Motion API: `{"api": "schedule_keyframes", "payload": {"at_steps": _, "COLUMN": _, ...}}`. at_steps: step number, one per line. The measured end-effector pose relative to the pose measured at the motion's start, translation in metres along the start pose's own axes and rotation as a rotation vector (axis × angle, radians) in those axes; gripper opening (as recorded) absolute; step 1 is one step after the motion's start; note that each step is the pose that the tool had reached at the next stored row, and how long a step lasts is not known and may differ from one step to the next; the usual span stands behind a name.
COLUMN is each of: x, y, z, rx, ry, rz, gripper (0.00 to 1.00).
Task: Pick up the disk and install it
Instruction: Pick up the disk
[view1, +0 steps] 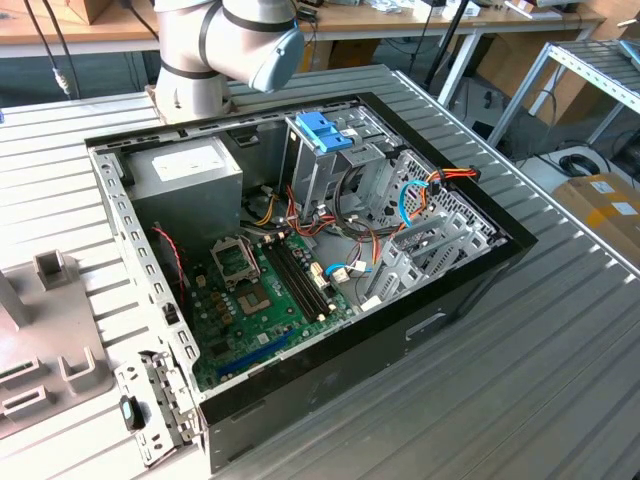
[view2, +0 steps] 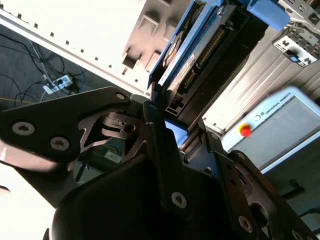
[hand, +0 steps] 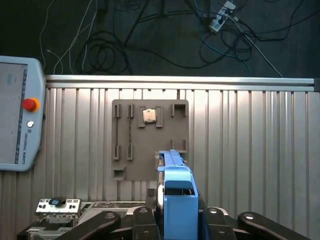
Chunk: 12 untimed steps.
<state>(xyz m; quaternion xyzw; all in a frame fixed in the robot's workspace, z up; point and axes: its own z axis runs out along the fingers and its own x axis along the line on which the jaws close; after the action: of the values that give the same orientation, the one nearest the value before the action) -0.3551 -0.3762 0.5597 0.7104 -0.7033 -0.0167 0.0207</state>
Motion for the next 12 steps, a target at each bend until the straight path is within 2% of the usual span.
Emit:
{"api": "schedule_keyframes", "payload": {"at_steps": 10, "x": 0.009, "y": -0.0027, "z": 0.0008, "rx": -0.0002, "ry": 0.0053, "rz": 0.0, "gripper": 0.37}}
{"api": "schedule_keyframes", "payload": {"at_steps": 12, "x": 0.0106, "y": -0.0048, "z": 0.0011, "rx": -0.0002, "ry": 0.0058, "rz": 0.0, "gripper": 0.37}}
